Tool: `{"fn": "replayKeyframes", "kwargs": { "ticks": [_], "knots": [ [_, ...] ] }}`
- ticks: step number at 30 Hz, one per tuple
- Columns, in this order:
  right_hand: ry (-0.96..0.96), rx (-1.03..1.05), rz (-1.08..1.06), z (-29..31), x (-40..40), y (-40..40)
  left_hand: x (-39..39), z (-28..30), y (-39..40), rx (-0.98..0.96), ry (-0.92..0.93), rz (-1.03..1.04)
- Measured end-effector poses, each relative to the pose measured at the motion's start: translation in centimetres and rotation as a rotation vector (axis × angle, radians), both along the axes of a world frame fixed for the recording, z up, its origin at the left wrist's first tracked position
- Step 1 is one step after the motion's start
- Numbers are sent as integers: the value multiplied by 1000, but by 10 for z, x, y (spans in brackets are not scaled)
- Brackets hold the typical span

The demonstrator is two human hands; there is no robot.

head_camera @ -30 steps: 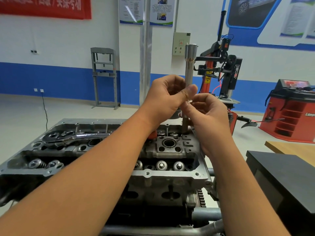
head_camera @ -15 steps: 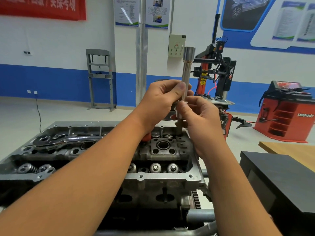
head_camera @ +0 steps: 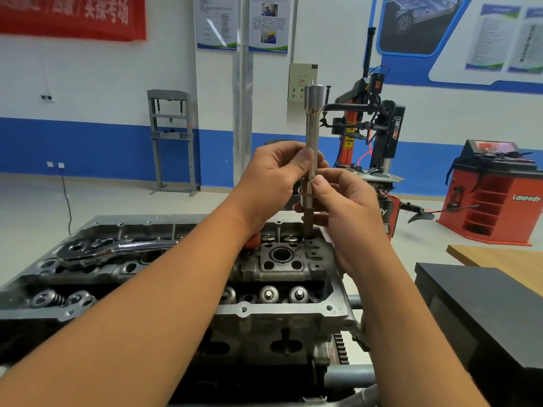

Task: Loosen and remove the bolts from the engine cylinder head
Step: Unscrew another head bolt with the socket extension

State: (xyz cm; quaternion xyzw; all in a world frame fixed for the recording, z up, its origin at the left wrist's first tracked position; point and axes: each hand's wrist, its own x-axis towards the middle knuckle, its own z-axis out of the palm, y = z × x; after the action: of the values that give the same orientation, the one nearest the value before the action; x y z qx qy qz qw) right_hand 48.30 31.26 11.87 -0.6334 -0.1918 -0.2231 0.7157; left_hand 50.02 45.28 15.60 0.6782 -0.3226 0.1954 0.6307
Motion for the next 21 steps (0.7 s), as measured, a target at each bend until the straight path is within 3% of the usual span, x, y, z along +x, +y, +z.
{"fn": "replayKeyframes", "kwargs": {
  "ticks": [6, 12, 21],
  "knots": [
    [-40, -5, -48, -1, 1, 3, -2, 0, -1, -7, -6, -11],
    [-1, 57, 76, 2, -4, 0, 2, 0, 2, 27, -9, -14],
    [18, 108, 64, 3, -4, 2, -2, 0, 0, 48, 11, -62]
  ]
}}
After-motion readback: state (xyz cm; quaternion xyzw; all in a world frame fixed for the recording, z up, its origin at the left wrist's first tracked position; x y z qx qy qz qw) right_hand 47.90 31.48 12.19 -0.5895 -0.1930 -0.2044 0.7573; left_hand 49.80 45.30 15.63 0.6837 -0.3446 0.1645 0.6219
